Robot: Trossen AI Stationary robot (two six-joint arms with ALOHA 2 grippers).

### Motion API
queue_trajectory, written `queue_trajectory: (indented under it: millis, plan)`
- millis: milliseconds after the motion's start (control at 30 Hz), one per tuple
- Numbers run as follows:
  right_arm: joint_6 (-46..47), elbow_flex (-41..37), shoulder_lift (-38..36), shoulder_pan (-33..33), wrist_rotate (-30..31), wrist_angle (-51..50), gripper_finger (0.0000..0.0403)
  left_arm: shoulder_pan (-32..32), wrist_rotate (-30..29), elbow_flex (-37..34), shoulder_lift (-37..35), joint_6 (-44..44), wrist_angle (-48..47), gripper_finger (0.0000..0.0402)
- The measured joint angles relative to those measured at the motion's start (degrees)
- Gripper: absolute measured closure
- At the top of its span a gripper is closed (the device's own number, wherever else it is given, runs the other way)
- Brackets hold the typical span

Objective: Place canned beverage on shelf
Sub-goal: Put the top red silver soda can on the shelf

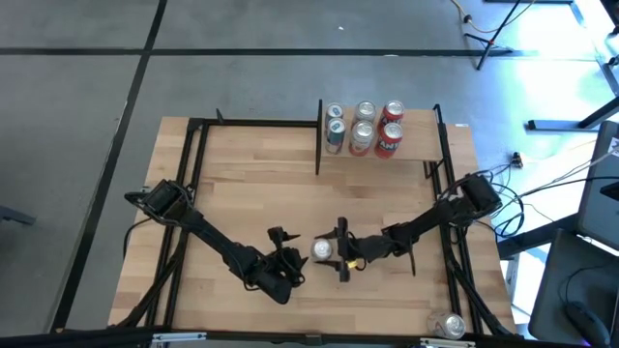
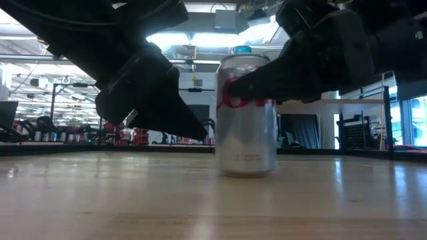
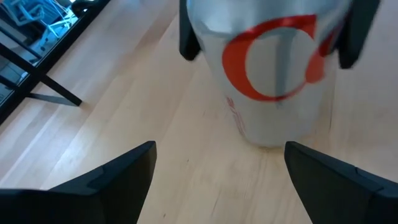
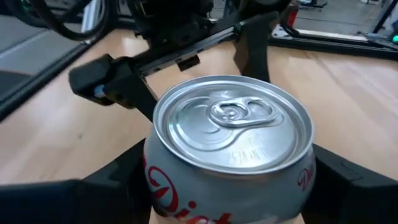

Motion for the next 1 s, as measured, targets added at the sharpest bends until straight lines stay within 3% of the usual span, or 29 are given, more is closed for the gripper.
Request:
queue_trajectory:
  millis: [167,600,1000]
  plan:
    - [-0.53,-0.03,-7.86,-0.06,2.59,-11.39,0.0134,-0.76,0.42,0.00,0.00,-0.69,-0.36,0.0052]
    - [1.58,0.01,-41.61,-0.08,13.85,-51.75,0.0134,-2.14,0.11,0.00,0.00,-1.72,-0.47,0.0052]
    - [5.68,0.01,-67.71,-0.13,23.12,-76.37,0.0134,-2.12,-1.18,0.00,-0.02,-1.39,-0.62,0.0052]
